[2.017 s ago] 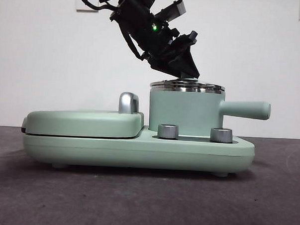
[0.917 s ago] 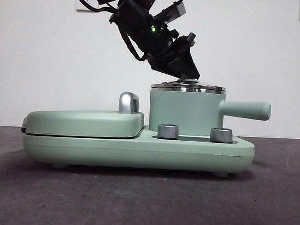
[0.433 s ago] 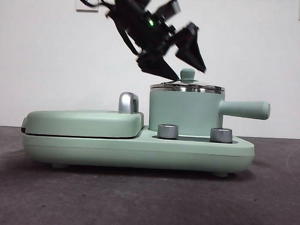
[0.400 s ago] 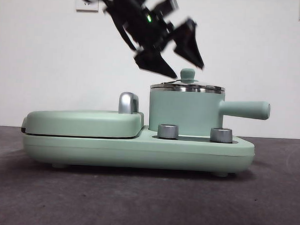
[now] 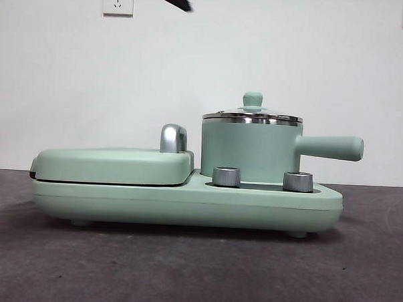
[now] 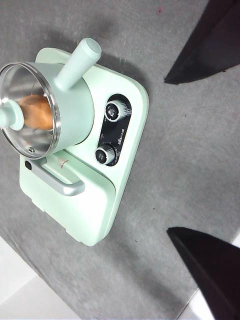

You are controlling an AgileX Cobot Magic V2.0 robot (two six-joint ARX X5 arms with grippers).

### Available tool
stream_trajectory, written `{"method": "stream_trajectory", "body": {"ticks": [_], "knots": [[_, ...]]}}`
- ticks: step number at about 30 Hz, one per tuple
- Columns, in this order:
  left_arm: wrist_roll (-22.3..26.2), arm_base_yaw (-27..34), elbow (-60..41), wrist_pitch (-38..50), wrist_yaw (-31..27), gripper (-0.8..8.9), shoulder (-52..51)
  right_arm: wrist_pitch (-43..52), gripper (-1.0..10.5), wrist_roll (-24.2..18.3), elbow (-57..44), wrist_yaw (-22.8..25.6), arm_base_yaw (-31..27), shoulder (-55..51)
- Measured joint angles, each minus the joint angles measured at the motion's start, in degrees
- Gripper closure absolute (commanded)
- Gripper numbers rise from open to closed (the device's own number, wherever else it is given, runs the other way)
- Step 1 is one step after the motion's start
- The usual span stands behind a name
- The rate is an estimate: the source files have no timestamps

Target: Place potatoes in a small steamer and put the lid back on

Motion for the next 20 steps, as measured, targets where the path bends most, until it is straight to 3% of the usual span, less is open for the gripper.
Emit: {"method": "stream_trajectory", "body": {"ticks": [8, 13, 20], "knots": [[0.0, 1.4, -3.0, -13.4, 0.0, 3.45, -14.4, 0.0, 4.9, 0.0, 0.0, -0.2, 0.0, 0.0], [-0.1, 1.7, -13.7, -12.6, 0.0, 3.45, -26.3, 0.1, 4.9, 0.0, 0.0, -0.7, 0.0, 0.0], [-3.4, 1.7, -30.6, -10.3, -0.3, 3.49, -42.0, 0.2, 4.9, -0.3, 0.0, -6.5, 0.0, 0.0]]}}
